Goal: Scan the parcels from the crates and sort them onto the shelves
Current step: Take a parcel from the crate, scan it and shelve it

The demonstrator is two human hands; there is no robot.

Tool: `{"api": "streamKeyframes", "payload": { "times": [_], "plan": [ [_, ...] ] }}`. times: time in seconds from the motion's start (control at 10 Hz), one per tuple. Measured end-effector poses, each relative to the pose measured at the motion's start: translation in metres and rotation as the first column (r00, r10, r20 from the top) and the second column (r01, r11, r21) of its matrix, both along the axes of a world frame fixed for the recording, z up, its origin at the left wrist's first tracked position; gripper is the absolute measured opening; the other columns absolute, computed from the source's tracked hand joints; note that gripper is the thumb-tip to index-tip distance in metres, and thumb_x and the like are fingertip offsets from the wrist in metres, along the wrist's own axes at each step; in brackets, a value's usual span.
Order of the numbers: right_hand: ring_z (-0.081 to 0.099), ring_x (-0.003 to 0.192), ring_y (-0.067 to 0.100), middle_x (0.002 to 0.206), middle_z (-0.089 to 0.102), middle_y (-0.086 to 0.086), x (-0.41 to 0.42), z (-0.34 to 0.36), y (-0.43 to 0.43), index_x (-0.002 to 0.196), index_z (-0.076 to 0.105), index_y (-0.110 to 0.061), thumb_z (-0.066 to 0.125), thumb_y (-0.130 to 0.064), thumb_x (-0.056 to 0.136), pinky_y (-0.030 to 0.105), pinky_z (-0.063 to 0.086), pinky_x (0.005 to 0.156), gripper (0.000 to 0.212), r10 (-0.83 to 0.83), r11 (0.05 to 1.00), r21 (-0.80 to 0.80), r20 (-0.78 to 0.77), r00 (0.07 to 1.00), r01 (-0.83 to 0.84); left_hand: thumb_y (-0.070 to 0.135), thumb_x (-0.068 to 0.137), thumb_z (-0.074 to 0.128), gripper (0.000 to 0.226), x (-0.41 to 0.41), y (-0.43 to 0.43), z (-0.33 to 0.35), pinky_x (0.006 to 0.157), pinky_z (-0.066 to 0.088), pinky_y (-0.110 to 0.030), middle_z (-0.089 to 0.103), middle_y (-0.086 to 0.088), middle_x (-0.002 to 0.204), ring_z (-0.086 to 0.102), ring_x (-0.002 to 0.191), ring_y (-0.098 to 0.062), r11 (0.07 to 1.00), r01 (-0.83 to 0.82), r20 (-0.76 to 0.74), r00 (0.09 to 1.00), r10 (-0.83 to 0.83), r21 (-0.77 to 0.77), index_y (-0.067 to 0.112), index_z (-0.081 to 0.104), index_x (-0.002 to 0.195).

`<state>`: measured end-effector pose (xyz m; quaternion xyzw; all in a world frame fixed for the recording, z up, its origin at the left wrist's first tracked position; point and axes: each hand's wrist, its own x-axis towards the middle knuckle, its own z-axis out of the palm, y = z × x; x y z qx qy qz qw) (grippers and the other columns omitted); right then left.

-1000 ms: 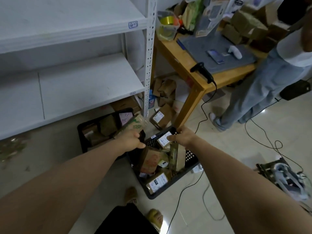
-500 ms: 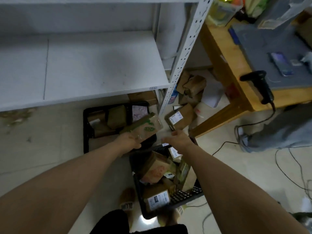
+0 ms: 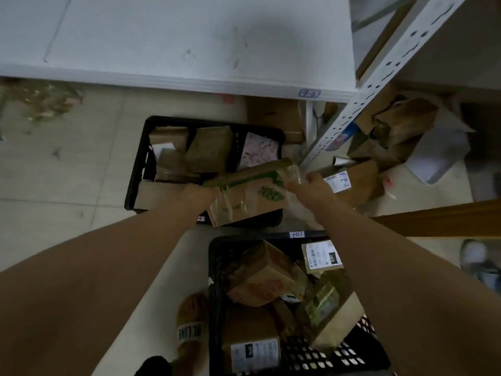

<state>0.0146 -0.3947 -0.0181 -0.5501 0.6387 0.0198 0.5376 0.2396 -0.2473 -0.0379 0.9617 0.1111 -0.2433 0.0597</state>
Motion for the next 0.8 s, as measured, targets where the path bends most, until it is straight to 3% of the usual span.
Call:
{"api": "streamKeyframes", "payload": {
  "times": [0.1,0.2,0.3,0.4,0.5,0.6,0.7,0.8],
  "plan": [
    [0.056,0.116,0.028,0.135,0.054,0.008,0.015,-0.038,-0.015,0.143,0.043,-0.013,0.075,-0.038,0.087,0.041,0.051,0.094,0.069,-0.02,1.0,-0.002,0.042,0.999,0.02,0.024,0.11,0.041,0.043,-0.007,-0.02,0.006,0.104,0.042,-0.037,0.055,-0.018,0.138,0.05,0.132,-0.035,0.874,-0.279,-0.584,0.812,-0.005,-0.397,-0.003,0.047,0.142],
    [0.054,0.115,0.025,0.134,0.053,0.006,0.022,-0.062,-0.017,0.146,0.039,-0.017,0.078,-0.034,0.085,0.037,0.049,0.093,0.074,-0.045,0.999,0.004,0.086,0.995,0.045,0.03,0.11,0.038,0.039,-0.001,-0.019,-0.016,0.102,0.045,-0.034,0.053,-0.017,0.143,0.054,0.13,-0.023,0.847,-0.201,-0.565,0.814,-0.136,-0.492,0.006,0.051,0.138],
    [0.05,0.126,0.029,0.145,0.045,0.005,0.019,-0.066,-0.014,0.153,0.031,-0.024,0.082,-0.048,0.075,0.04,0.048,0.098,0.096,-0.1,0.995,0.002,0.109,0.989,0.101,0.032,0.104,0.055,0.016,-0.005,-0.016,-0.02,0.068,0.056,-0.027,0.064,-0.009,0.102,0.066,0.085,-0.011,0.813,-0.221,-0.588,0.79,-0.176,-0.539,0.017,0.061,0.102],
    [0.042,0.134,0.04,0.155,0.035,0.008,0.005,-0.052,-0.008,0.152,0.034,-0.034,0.072,-0.082,0.06,0.056,0.044,0.106,0.11,-0.117,0.992,0.043,0.02,0.993,0.116,0.048,0.085,0.073,0.049,-0.004,-0.004,-0.012,0.092,0.057,-0.045,0.062,-0.007,0.13,0.061,0.115,-0.027,0.783,-0.302,-0.637,0.756,-0.15,-0.543,0.023,0.061,0.125],
    [0.054,0.123,0.035,0.143,0.053,0.009,-0.011,-0.014,0.002,0.144,0.048,-0.029,0.065,-0.092,0.056,0.056,0.049,0.1,0.11,-0.21,0.973,0.103,0.023,0.978,0.206,0.052,0.075,0.077,0.057,-0.008,0.005,0.027,0.099,0.053,-0.052,0.063,-0.007,0.132,0.061,0.117,-0.032,0.749,-0.387,-0.676,0.729,-0.11,-0.538,0.025,0.064,0.124],
    [0.058,0.116,0.031,0.133,0.059,0.007,-0.023,0.05,0.012,0.141,0.049,-0.019,0.065,-0.078,0.074,0.052,0.049,0.101,0.091,-0.295,0.952,0.11,0.062,0.954,0.287,0.046,0.096,0.063,0.03,-0.021,0.013,0.101,0.078,0.056,-0.044,0.067,-0.008,0.106,0.064,0.093,-0.026,0.727,-0.423,-0.674,0.735,-0.075,-0.541,0.018,0.065,0.105],
    [0.06,0.118,0.033,0.132,0.063,0.006,-0.039,0.104,0.019,0.138,0.052,-0.017,0.066,-0.094,0.05,0.053,0.049,0.103,0.118,-0.345,0.935,0.114,0.084,0.935,0.335,0.056,0.101,0.049,0.047,-0.031,0.015,0.178,0.075,0.051,-0.043,0.062,-0.01,0.112,0.059,0.086,-0.027,0.688,-0.486,-0.7,0.713,-0.044,-0.539,0.012,0.061,0.112],
    [0.066,0.112,0.032,0.125,0.069,0.006,-0.052,0.159,0.022,0.133,0.06,-0.023,0.067,-0.098,0.041,0.052,0.051,0.102,0.118,-0.382,0.919,0.158,0.136,0.914,0.361,0.06,0.103,0.034,0.052,-0.041,0.017,0.267,0.08,0.054,-0.045,0.06,-0.011,0.123,0.058,0.097,-0.036,0.675,-0.487,-0.679,0.734,-0.027,-0.554,0.017,0.057,0.123]
  ]
}}
